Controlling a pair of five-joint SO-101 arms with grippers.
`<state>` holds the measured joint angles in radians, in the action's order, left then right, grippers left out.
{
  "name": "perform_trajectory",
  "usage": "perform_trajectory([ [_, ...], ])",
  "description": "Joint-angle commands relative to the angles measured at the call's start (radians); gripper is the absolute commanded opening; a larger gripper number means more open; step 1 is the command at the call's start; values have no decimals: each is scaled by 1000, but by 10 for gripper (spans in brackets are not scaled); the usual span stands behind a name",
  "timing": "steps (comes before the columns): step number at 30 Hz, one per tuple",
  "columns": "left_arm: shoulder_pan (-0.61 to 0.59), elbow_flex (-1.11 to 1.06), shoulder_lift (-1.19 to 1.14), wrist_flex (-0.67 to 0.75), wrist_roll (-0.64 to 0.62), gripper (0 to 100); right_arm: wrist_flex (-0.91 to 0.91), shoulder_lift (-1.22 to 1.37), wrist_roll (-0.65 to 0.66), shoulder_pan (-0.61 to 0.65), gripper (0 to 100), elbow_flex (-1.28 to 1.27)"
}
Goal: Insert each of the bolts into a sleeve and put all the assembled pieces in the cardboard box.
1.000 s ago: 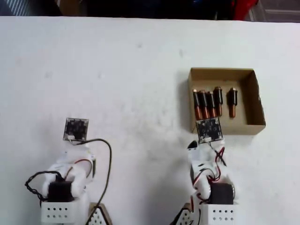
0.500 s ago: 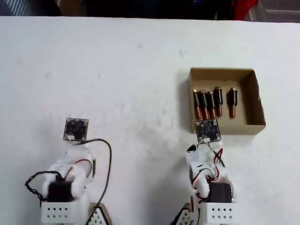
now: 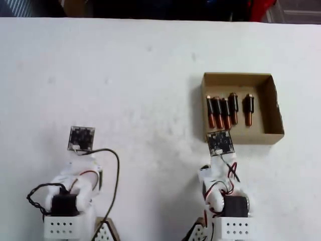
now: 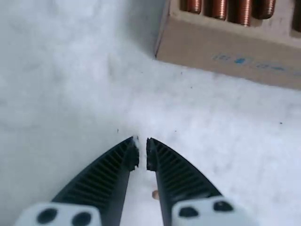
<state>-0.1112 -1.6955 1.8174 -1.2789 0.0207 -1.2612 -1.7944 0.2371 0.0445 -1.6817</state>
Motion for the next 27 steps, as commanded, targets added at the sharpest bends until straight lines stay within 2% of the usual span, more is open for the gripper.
perform_trajectory([
  [1, -7, 3, 8, -9, -9, 23, -7, -4, -97, -10, 17, -8],
  [5, -7, 3, 8, -9, -9, 23, -4, -4, -239, -2, 17, -8],
  [14, -7, 3, 8, -9, -9, 23, -4, -4, -247, 58, 17, -8],
  [27, -7, 3, 8, -9, -8, 23, -4, -4, -244, 48, 19, -8],
])
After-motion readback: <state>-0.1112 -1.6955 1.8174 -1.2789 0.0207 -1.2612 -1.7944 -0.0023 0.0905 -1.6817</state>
